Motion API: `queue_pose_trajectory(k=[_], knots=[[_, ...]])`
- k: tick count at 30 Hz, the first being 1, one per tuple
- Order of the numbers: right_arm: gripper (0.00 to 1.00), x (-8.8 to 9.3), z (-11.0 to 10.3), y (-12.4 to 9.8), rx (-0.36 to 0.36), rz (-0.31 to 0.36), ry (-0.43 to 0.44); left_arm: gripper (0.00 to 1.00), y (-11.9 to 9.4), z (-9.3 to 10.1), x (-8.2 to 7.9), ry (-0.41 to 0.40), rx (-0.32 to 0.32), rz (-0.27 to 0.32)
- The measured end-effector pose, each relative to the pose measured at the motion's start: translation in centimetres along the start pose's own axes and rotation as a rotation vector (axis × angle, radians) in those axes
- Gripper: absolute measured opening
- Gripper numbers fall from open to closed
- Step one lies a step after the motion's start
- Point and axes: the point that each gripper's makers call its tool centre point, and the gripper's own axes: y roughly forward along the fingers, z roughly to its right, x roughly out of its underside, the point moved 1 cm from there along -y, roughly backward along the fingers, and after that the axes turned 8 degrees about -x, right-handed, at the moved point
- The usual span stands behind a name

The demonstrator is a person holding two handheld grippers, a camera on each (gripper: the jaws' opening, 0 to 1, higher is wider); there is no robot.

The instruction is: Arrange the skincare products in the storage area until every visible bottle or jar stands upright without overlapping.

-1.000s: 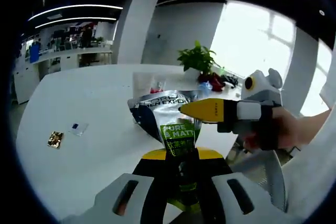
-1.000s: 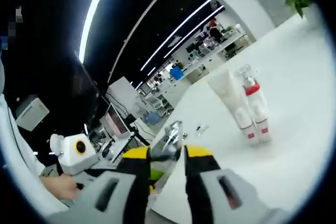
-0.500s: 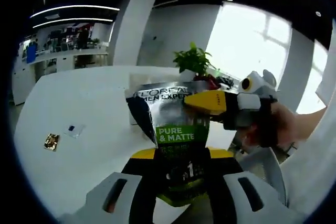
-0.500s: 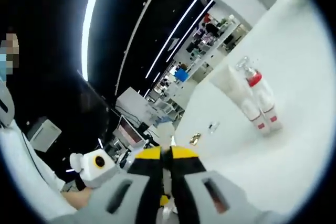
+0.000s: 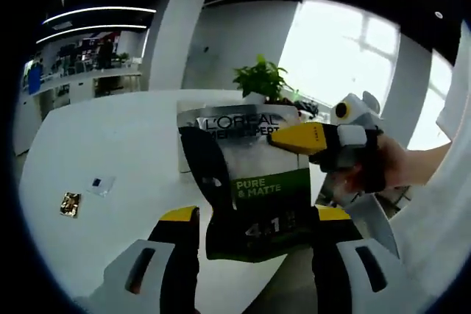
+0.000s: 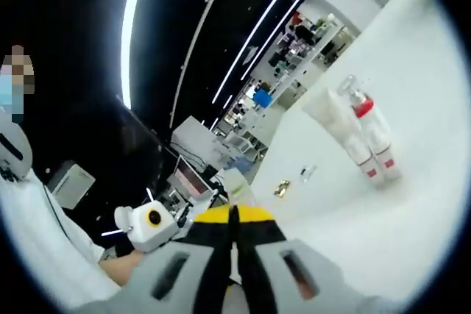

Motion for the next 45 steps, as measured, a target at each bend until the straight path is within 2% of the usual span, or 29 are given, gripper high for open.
queue_pose_trajectory(k=[2,5,9,11,14,17,19,21,23,24,26,29,32,36,38,45], knots=[[0.01,-0.3,-0.6,-0.1,-0.038,0.0,0.006,0.67,-0.2,-0.4,0.1,0.009,0.013,-0.014],[0.01,-0.5,-1.7,-0.2,-0.103,-0.007,0.016,0.71,-0.5,-0.5,-0.2,0.009,0.06,-0.012],[0.01,-0.9,-3.5,-0.4,-0.193,-0.012,0.061,0.75,-0.8,0.7,-0.2,-0.034,0.224,-0.041],[0.01,-1.3,-4.1,-0.5,-0.227,0.003,0.074,0.74,-0.9,1.3,-0.3,-0.105,0.305,-0.045],[0.01,-1.6,-4.6,-0.5,-0.246,0.002,0.08,0.62,-1.5,2.4,-1.0,-0.149,0.415,-0.02],[0.01,-1.6,-4.6,-0.5,-0.242,-0.008,0.071,0.39,-2.0,3.2,-1.8,-0.188,0.475,0.005],[0.01,-2.0,-4.1,-0.8,-0.23,0.005,0.075,0.25,-2.0,2.9,-1.6,-0.184,0.463,-0.002],[0.01,-2.4,-3.6,-1.1,-0.209,0.014,0.062,0.18,-2.4,3.1,-1.6,-0.196,0.479,-0.01],[0.01,-2.6,-3.0,-1.3,-0.18,0.007,0.028,0.07,-2.9,3.5,-1.9,-0.219,0.507,0.002],[0.01,-2.7,-2.7,-1.4,-0.166,0.0,0.014,0.01,-3.3,4.0,-2.4,-0.26,0.538,0.014],[0.01,-2.6,-2.5,-1.3,-0.161,-0.011,0.014,0.0,-3.7,4.5,-2.6,-0.3,0.562,0.018],[0.02,-2.8,-2.1,-0.9,-0.132,-0.004,-0.043,0.0,-3.9,4.7,-2.9,-0.341,0.572,0.031],[0.1,-2.7,-1.7,-0.6,-0.109,0.018,-0.055,0.0,-4.2,4.6,-3.3,-0.388,0.58,0.064],[0.13,-1.5,-2.1,-0.4,-0.138,0.031,0.006,0.0,-4.7,4.3,-4.2,-0.439,0.581,0.116],[0.16,-0.3,-2.1,-0.4,-0.15,0.025,0.045,0.0,-4.9,4.0,-4.8,-0.469,0.577,0.141],[0.18,2.6,-3.2,0.2,-0.204,0.02,0.16,0.0,-5.5,2.0,-6.3,-0.539,0.55,0.216]])
